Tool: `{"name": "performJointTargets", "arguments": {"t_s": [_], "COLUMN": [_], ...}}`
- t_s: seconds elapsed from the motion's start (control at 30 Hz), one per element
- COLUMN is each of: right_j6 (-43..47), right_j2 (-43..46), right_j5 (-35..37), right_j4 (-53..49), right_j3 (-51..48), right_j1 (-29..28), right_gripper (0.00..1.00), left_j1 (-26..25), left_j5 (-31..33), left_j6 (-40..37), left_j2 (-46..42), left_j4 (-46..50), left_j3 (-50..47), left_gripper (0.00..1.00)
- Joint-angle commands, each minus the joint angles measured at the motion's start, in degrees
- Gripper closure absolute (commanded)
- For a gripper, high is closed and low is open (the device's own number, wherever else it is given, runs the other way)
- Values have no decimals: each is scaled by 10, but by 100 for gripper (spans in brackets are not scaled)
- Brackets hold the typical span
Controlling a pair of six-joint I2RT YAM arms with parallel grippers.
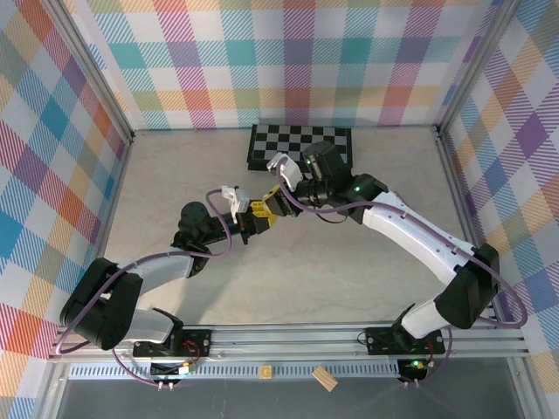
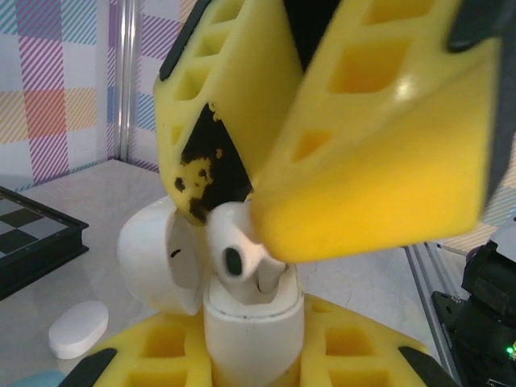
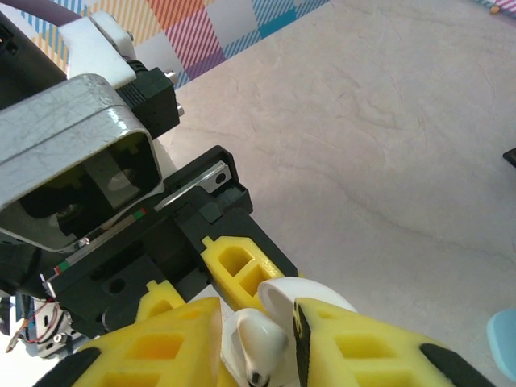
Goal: Insert the wireless bluetooth earbuds into the charging case
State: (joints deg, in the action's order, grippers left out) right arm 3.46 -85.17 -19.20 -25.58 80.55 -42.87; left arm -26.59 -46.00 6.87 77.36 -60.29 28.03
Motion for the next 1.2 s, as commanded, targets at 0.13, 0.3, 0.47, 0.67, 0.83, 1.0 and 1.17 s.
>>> {"name": "performJointTargets", "arguments": {"t_s": [0.13, 0.3, 0.47, 0.67, 0.83, 1.0, 1.17], "right_j6": [-11, -22, -84, -147, -148, -121, -102], "right_j2": [20, 47, 69, 41, 1, -32, -50], "right_j5": [16, 24, 52, 69, 72, 42, 17], "right_j4": [-10, 11, 47, 9, -48, -88, -111], "right_j3": [-10, -22, -44, -15, 25, 48, 55], "right_j1": [3, 3, 15, 36, 36, 36, 36], "right_gripper": [66, 59, 53, 41, 35, 31, 29], "left_j1": [-7, -7, -7, -7, -7, -7, -9], "left_j5": [-31, -29, -35, -25, -14, -3, 5], "left_j6": [-7, -20, -100, -215, -266, -274, -270], "left_j2": [-19, -16, -24, -55, -80, -92, -100], "left_j4": [-51, -48, -8, 100, 160, 174, 175], "left_j3": [19, 15, 6, 3, 8, 10, 7], "left_gripper": [96, 96, 96, 96, 96, 96, 96]}}
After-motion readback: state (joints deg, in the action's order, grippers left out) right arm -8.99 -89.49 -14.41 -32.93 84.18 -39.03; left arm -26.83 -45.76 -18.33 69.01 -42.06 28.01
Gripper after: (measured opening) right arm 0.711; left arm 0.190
